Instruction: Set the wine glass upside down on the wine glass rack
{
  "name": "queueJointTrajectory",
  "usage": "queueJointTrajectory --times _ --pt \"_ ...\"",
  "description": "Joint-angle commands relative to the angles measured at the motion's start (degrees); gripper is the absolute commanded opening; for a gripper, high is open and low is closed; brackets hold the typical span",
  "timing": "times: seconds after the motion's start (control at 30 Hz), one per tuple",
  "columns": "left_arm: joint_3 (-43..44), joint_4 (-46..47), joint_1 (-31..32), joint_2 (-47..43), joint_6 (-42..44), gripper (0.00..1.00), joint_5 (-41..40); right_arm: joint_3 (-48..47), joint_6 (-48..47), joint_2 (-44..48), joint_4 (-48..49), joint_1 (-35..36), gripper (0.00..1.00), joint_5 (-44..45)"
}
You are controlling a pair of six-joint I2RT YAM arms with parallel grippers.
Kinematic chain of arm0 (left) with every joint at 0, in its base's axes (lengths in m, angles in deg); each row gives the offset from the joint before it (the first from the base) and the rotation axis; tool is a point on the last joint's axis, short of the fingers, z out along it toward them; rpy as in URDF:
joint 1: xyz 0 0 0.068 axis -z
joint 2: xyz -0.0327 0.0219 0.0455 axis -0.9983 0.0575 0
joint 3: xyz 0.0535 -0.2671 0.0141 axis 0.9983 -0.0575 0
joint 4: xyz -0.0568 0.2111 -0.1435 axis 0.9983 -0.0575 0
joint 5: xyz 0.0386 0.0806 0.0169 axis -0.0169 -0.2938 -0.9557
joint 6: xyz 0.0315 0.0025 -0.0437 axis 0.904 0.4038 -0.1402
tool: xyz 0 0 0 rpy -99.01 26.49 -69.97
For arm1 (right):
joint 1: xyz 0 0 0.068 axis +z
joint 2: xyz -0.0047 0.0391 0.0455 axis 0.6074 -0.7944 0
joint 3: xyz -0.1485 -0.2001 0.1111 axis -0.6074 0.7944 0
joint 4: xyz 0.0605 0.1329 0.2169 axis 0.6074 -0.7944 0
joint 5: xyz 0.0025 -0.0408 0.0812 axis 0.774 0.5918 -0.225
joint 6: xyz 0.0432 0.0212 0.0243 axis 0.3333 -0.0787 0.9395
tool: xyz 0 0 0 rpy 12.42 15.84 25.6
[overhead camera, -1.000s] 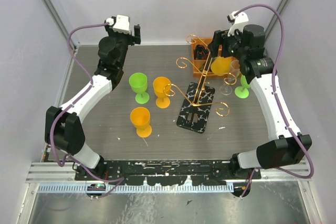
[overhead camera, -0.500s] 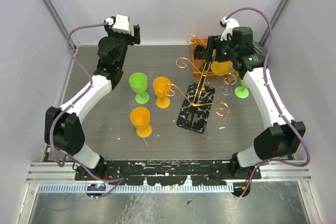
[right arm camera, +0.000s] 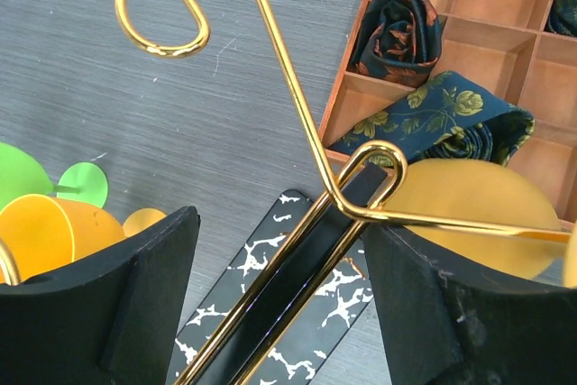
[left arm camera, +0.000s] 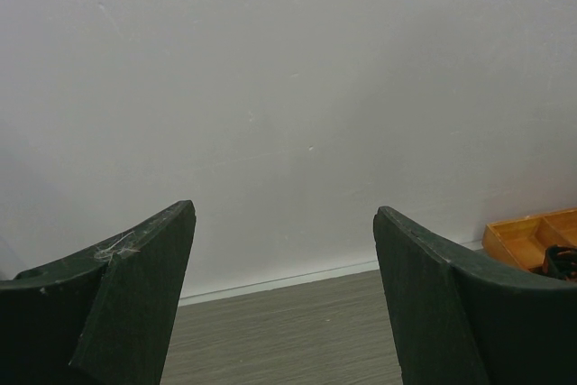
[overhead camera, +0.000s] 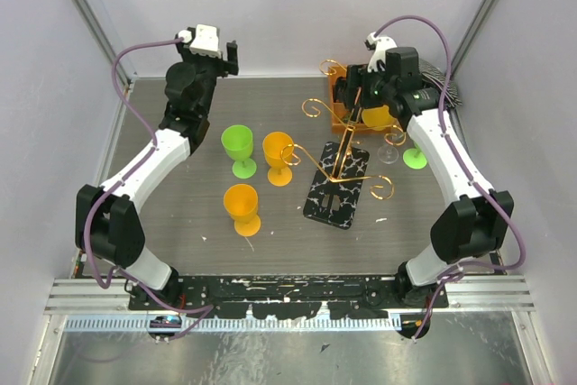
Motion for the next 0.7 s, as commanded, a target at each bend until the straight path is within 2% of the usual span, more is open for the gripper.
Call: queueJointTrajectory --times 0.0,0.67 --pt "-0.7 0.3 -0.6 -1.7 0.1 0.87 -0.7 -4.3 -1.0 -2.4 4.5 1.1 0.78 -2.3" --pt "-2.9 0.1 -1.5 -3.6 0.3 0.87 -1.8 -14.3 -2.6 -12.3 8.2 7.3 0.78 -6.8"
